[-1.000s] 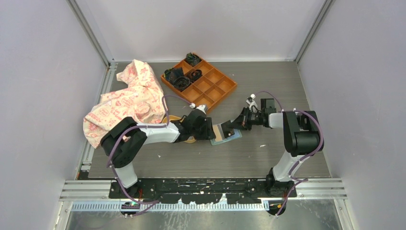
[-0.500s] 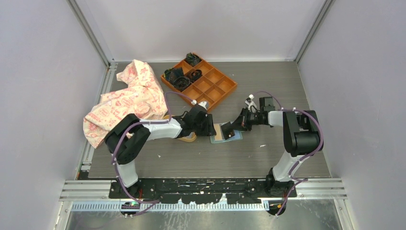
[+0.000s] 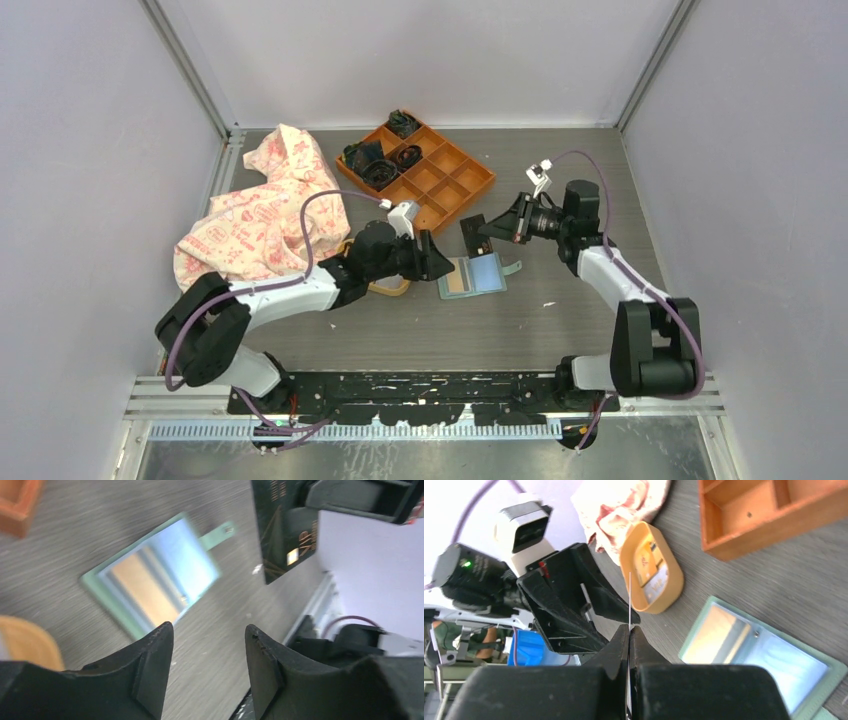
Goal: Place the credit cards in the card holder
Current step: Insert the credit card into the card slot.
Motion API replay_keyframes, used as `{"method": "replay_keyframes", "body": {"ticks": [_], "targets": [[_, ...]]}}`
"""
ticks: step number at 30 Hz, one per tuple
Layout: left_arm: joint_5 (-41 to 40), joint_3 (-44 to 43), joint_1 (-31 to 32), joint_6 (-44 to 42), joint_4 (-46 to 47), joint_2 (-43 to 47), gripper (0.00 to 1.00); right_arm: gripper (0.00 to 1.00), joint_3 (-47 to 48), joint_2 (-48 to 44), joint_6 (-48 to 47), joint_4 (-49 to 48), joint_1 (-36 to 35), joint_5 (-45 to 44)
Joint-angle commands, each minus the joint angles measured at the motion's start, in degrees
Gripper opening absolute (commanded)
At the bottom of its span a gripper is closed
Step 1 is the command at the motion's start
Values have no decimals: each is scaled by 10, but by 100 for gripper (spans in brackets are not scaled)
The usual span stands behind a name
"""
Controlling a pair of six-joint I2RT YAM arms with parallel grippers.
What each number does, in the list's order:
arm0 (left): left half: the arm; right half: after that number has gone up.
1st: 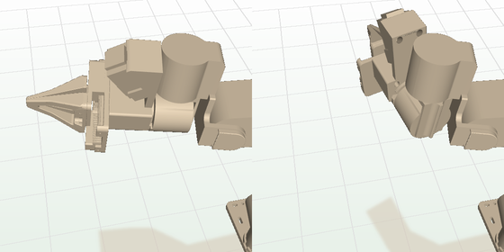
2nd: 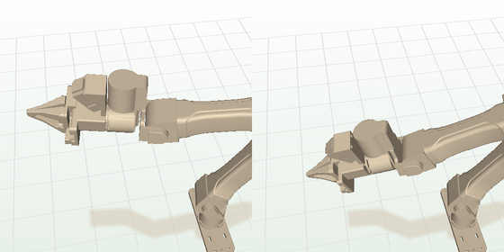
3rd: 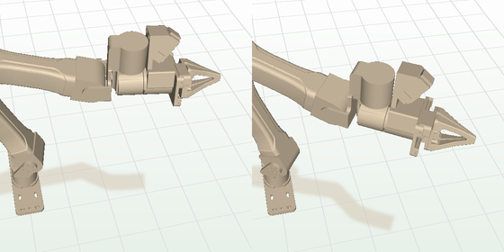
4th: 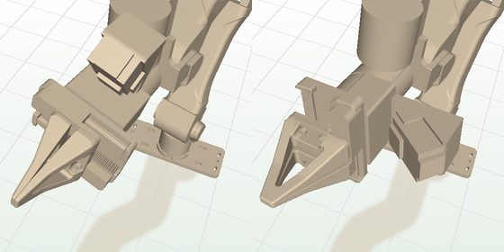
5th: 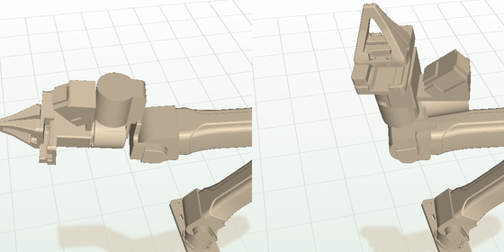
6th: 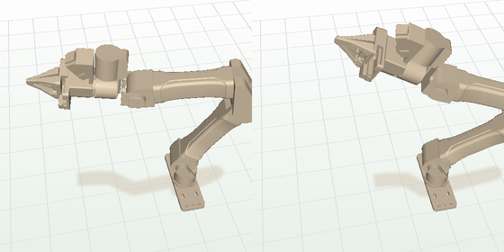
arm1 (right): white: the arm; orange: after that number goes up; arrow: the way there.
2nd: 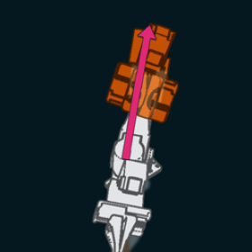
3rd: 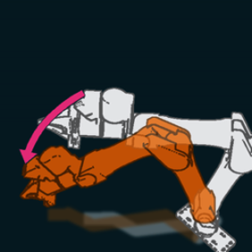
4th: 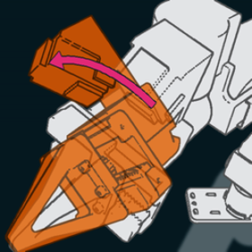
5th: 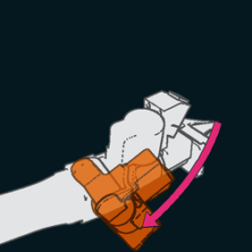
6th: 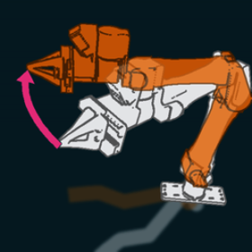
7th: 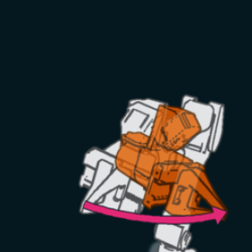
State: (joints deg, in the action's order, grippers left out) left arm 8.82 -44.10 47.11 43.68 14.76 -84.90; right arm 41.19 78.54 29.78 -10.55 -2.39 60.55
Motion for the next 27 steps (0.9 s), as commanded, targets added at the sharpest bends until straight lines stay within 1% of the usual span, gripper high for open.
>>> {"method": "replay_keyframes", "body": {"ticks": [1,3,6,9,18,20,22,23,24,25,26,27], "targets": [[92,29,-4,36,232,-4,56,1,-27,-62,98,-165,2,43],[118,33,-4,63,306,-30,56,1,-35,-66,146,-219,2,52],[139,33,-4,98,407,-73,57,1,-46,-72,184,-270,0,59],[145,31,-3,108,471,-96,57,1,-53,-75,203,-301,-4,63],[173,19,-4,132,538,-118,54,1,-59,-74,204,-320,-18,72],[176,16,-7,142,543,-124,52,1,-61,-75,203,-327,-22,76],[177,15,-10,153,557,-133,46,1,-63,-76,204,-335,-28,83],[179,14,-13,159,568,-138,37,1,-63,-77,205,-339,-31,85],[184,13,-16,165,580,-143,18,1,-64,-78,204,-343,-32,88],[191,11,-20,172,589,-148,6,2,-64,-79,203,-344,-32,91],[197,12,-23,179,598,-153,1,8,-63,-79,199,-343,-32,93],[203,13,-26,180,602,-156,0,16,-60,-80,191,-335,-32,95]]}}
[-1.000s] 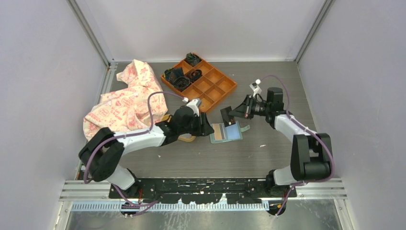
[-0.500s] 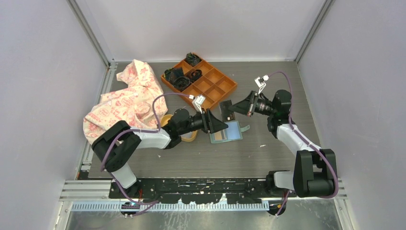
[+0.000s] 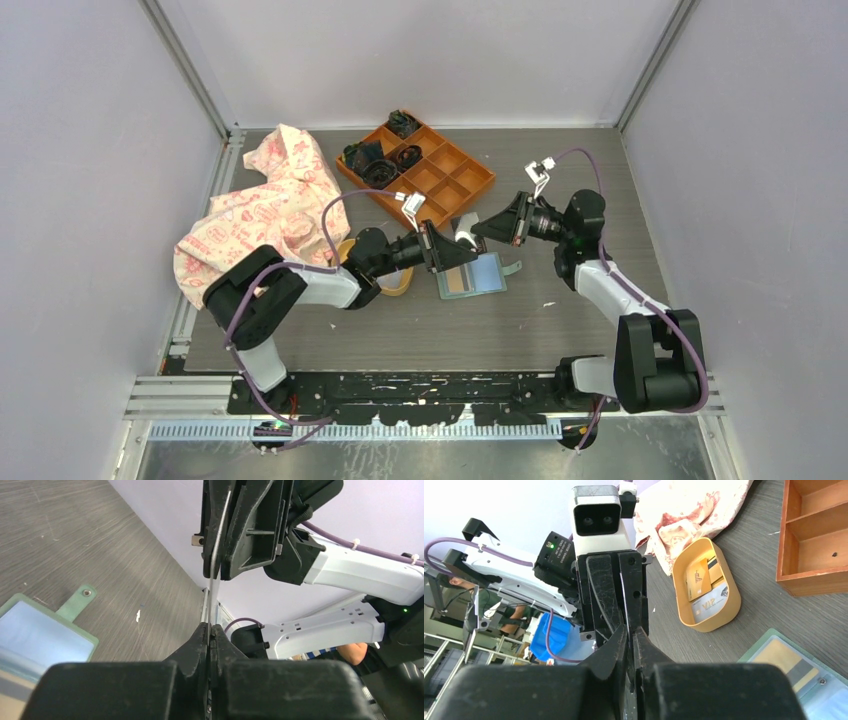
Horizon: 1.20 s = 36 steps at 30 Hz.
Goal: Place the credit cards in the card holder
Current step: Insert the credit card into the card slot.
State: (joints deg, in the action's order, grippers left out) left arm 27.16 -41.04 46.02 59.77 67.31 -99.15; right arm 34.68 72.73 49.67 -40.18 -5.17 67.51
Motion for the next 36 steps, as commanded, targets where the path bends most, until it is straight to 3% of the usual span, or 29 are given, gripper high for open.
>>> {"method": "replay_keyframes", "body": {"ticks": [1,4,6,7,9,10,16,20,36], "targets": [[28,-16,-16,14,73,-15,0,23,12,-24,-22,-24,-4,28],[64,-12,-18,-31,22,-12,0,36,56,-31,-117,111,-1,44],[98,-14,-19,-64,-19,-11,0,42,105,-34,-261,293,1,58],[117,-16,-19,-75,-37,-12,0,44,140,-33,-359,430,1,64],[143,-17,-19,-90,-52,-14,0,45,206,-21,-587,674,1,83],[154,-16,-19,-96,-53,-15,0,45,228,-12,-654,752,1,95],[167,-18,-19,-111,-52,-15,0,38,323,67,-963,1099,1,125],[169,-17,-19,-113,-45,-9,0,36,397,153,-1282,1384,1,131],[146,-30,-1,-156,-106,9,0,34,418,169,-1284,1401,6,123]]}}
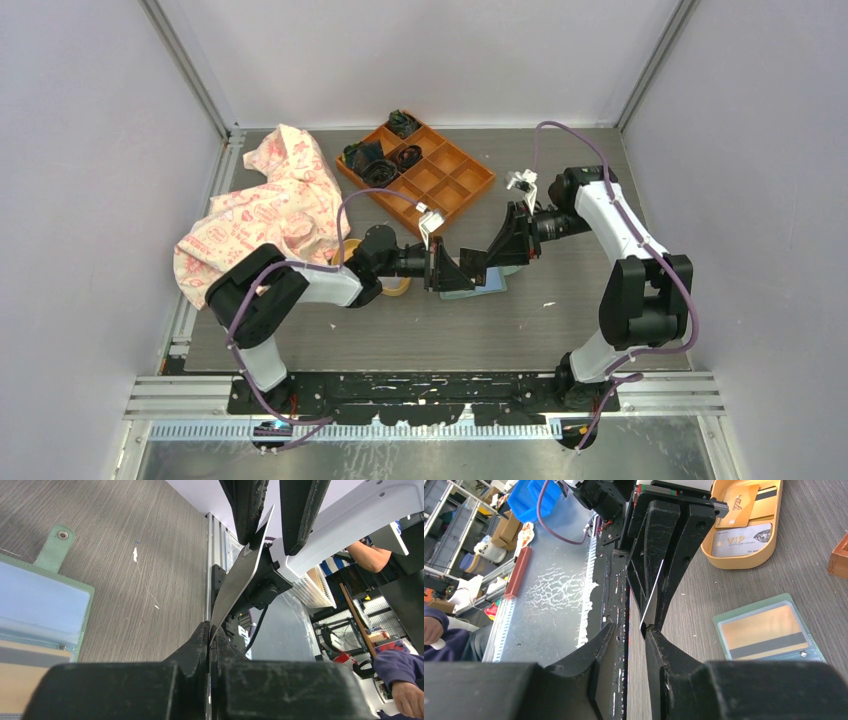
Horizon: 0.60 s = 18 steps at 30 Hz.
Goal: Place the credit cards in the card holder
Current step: Insert the credit card into the card slot.
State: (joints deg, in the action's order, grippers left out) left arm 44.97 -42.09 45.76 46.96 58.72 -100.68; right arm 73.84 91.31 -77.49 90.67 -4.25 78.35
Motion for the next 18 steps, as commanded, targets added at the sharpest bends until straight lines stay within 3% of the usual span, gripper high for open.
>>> {"method": "replay_keyframes", "body": {"ticks": [1,18], "targets": [[-33,-19,2,-29,-22,27,0,34,26,-16,-12,93,-3,14],[-49,-36,37,-79,-94,60,0,32,35,-6,6,93,14,9]]}}
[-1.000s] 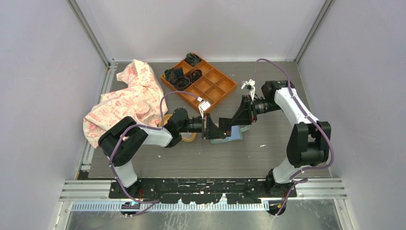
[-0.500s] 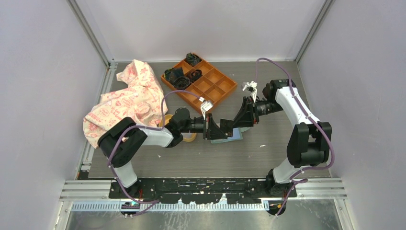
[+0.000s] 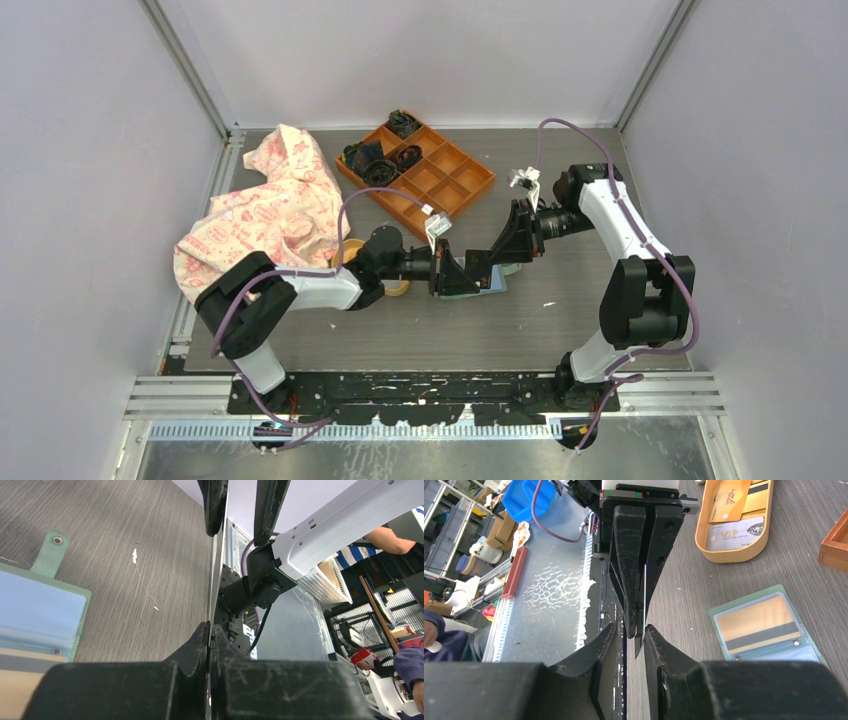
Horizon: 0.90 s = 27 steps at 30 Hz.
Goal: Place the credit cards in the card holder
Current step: Insert the credit card into the card slot.
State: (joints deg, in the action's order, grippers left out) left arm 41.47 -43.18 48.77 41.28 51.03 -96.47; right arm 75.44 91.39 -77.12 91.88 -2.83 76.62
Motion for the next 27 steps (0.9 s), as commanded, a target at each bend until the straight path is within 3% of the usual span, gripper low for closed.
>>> {"method": "replay_keyframes", "body": {"ticks": [1,7,11,14,16,22,27], "targets": [[-14,-27,9,-24,-18,18,0,32,19,-6,2,81,0,26],[-19,-37,15,-43,-48,27,0,29,18,-6,2,81,0,27],[-23,-38,17,-53,-66,35,0,20,18,-5,3,81,0,27],[-29,-44,21,-68,-87,41,0,2,17,-4,5,81,0,27],[-34,-45,21,-71,-94,46,2,0,17,-4,5,81,0,27],[-112,5,21,-92,-107,99,43,0,38,-11,12,80,5,8],[-193,65,21,-142,-148,191,54,0,64,-17,16,79,20,-23]]}}
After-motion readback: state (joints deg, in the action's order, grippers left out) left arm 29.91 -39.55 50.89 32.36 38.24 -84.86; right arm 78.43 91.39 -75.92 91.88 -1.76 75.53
